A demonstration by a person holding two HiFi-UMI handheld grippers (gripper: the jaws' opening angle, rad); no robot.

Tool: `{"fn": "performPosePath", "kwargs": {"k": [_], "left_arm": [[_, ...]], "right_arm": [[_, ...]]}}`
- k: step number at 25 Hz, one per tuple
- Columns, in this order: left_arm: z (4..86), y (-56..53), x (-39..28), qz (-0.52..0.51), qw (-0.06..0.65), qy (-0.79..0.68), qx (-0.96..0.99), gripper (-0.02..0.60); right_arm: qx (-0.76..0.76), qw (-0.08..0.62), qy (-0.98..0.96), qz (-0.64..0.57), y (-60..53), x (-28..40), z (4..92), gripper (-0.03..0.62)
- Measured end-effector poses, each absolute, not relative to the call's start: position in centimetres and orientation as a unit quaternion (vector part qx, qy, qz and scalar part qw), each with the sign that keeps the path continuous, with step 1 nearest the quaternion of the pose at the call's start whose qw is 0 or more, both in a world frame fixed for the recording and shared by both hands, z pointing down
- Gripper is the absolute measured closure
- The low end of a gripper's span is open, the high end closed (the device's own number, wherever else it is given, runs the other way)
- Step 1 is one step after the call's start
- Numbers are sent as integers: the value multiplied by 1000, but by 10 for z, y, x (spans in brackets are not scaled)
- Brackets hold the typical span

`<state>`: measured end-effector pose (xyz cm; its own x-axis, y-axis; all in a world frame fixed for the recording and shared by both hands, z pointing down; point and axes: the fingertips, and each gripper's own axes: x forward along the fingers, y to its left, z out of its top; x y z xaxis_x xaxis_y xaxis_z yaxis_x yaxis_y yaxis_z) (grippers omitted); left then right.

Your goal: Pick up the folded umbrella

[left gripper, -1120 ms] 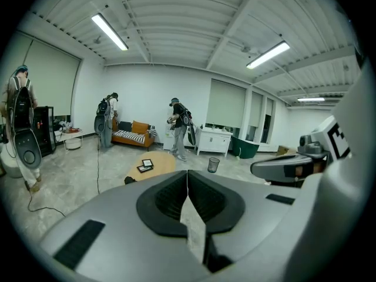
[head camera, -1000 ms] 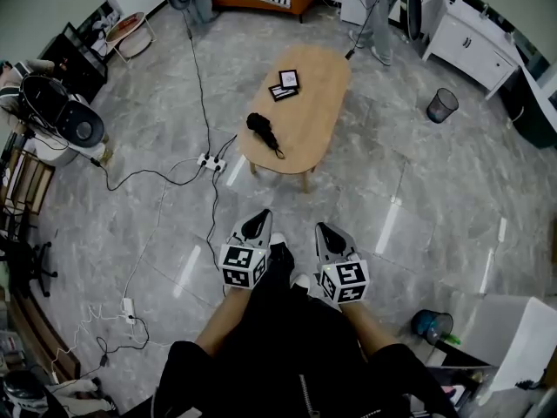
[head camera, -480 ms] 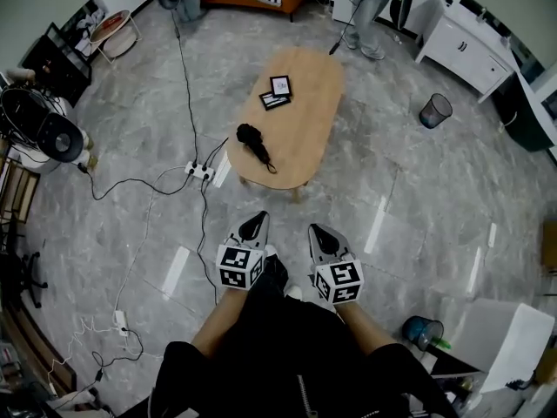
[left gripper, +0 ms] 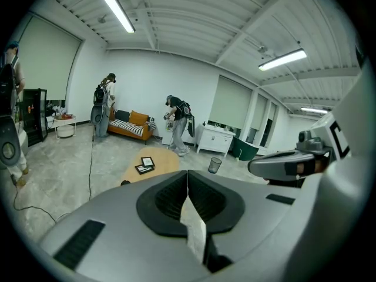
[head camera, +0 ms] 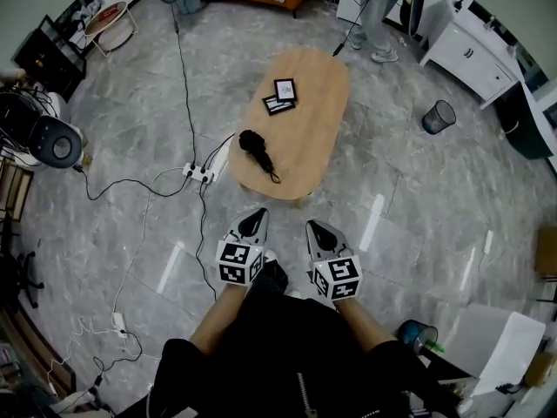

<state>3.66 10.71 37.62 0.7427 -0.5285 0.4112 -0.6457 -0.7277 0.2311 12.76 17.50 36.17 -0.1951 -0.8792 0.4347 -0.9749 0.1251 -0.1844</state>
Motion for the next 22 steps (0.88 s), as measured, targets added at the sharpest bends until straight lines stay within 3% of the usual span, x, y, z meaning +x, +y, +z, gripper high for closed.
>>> {"fn": "performPosePath", "kwargs": {"k": [22], "left_arm": [[404,24,7,171,225,-319,905,566]], "right_arm": [[611,128,-742,246,93,94,386,583]]}}
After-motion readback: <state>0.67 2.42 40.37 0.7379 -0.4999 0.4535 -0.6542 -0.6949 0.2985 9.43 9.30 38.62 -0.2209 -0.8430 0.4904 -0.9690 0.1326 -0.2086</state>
